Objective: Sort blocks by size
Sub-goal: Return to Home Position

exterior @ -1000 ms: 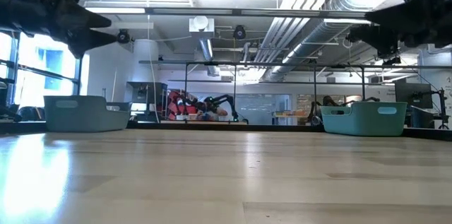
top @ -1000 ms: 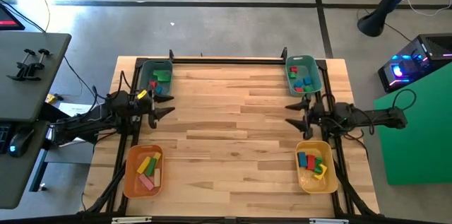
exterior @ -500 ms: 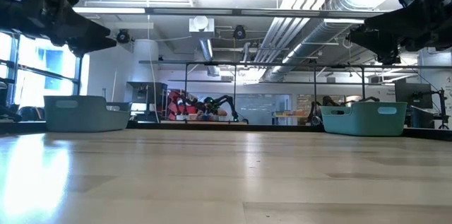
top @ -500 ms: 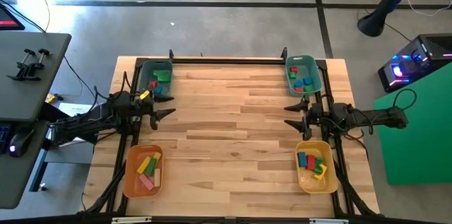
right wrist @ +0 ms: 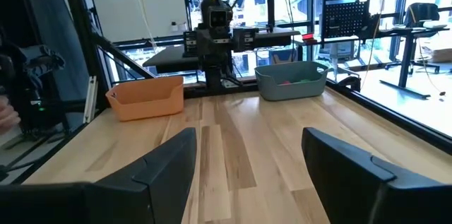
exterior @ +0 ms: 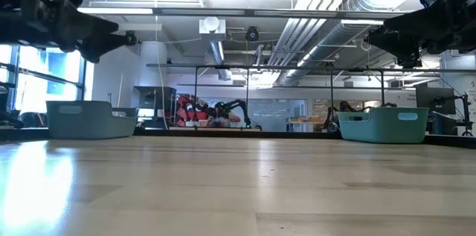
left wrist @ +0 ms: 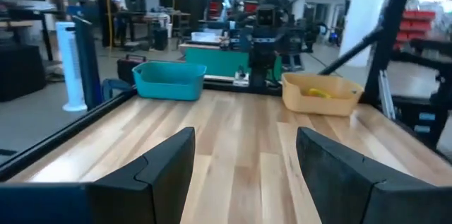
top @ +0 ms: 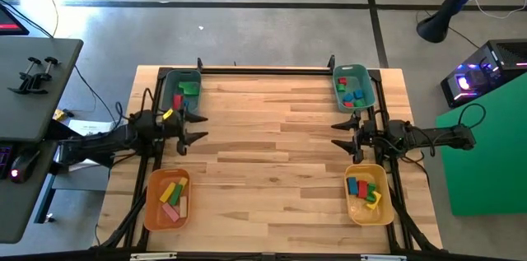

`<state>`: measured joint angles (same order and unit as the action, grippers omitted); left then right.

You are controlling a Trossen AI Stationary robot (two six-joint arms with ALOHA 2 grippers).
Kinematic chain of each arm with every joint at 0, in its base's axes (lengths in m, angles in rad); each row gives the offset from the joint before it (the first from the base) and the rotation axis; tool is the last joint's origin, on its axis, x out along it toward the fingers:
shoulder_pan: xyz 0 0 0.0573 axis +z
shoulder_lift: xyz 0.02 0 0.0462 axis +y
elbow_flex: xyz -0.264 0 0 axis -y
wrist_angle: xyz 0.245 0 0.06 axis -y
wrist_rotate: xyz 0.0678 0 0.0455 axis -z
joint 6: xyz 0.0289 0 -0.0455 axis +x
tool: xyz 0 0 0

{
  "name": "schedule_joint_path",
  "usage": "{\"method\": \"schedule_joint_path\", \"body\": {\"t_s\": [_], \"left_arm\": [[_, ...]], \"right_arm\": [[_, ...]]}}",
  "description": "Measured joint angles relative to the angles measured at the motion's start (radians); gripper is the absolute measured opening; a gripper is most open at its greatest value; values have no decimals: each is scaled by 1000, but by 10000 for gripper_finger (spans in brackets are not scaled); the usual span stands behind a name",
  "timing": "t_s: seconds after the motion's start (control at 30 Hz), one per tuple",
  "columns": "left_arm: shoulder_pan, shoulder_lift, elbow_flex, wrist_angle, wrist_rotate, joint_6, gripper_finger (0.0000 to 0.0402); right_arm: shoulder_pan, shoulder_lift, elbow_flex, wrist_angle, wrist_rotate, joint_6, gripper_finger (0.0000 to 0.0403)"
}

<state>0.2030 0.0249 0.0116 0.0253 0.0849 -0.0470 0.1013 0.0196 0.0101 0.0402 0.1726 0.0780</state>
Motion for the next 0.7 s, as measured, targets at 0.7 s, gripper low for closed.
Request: {"method": "schedule_joint_path", "body": {"t_s": [0.7], "left_arm": [[-40,10,0,-5,-9,104,232]], "right_arm": [[0,0,0,0,0,0,254]]}}
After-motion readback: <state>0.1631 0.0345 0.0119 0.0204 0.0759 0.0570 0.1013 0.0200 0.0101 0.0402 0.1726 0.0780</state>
